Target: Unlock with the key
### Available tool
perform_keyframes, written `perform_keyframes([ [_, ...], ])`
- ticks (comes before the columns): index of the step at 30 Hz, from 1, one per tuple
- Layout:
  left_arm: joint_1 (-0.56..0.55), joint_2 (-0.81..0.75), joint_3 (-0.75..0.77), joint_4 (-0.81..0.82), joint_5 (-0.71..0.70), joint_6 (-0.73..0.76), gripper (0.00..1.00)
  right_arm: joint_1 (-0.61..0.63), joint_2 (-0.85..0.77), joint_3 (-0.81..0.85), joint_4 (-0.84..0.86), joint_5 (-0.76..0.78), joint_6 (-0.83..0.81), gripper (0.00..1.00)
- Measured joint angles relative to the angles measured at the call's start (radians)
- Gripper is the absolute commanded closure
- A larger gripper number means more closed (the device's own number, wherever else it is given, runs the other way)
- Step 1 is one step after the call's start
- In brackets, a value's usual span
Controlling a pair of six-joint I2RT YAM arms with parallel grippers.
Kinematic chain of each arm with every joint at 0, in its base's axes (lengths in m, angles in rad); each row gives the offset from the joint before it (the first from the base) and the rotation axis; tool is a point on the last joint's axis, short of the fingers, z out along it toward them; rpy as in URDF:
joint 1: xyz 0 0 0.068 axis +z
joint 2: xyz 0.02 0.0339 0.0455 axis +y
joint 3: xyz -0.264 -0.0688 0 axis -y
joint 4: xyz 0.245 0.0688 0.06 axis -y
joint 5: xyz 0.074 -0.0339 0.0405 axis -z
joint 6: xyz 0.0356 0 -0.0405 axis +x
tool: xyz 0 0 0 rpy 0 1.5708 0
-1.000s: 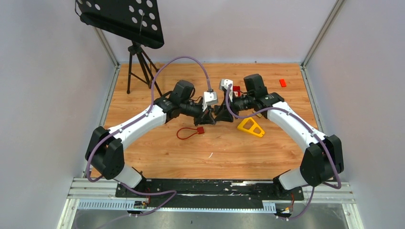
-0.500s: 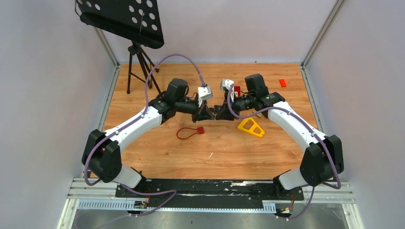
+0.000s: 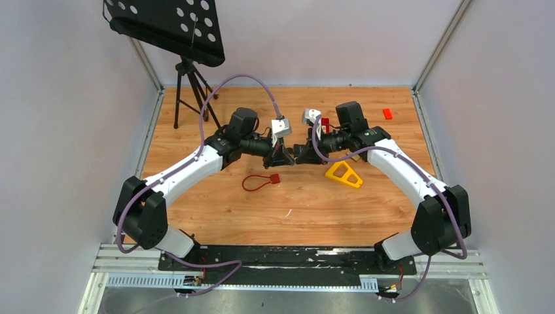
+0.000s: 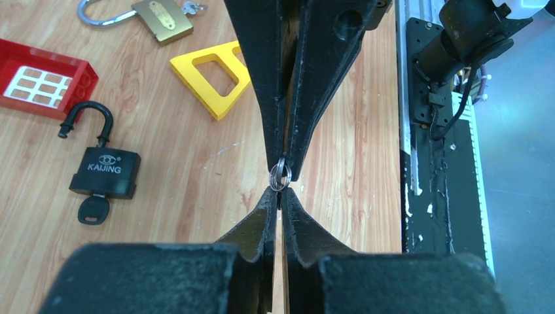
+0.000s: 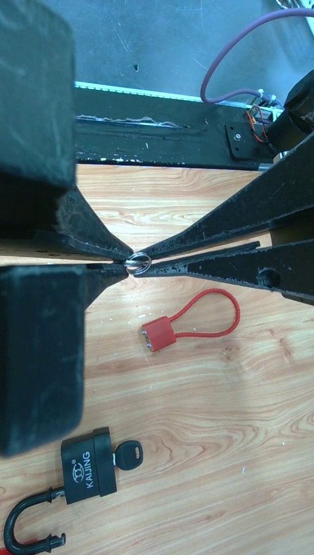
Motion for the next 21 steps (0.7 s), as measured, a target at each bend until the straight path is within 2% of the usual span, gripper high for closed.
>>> perform_keyframes([
  [12, 0.000, 0.014, 0.020, -0.081, -0.053, 0.036, 0.87, 0.000, 0.016, 0.022, -0.043, 0.029, -0.030, 1.00],
  [21, -0.001, 0.015, 0.028, -0.084, -0.059, 0.043, 0.82, 0.000, 0.042, 0.034, -0.071, 0.043, -0.034, 1.00],
])
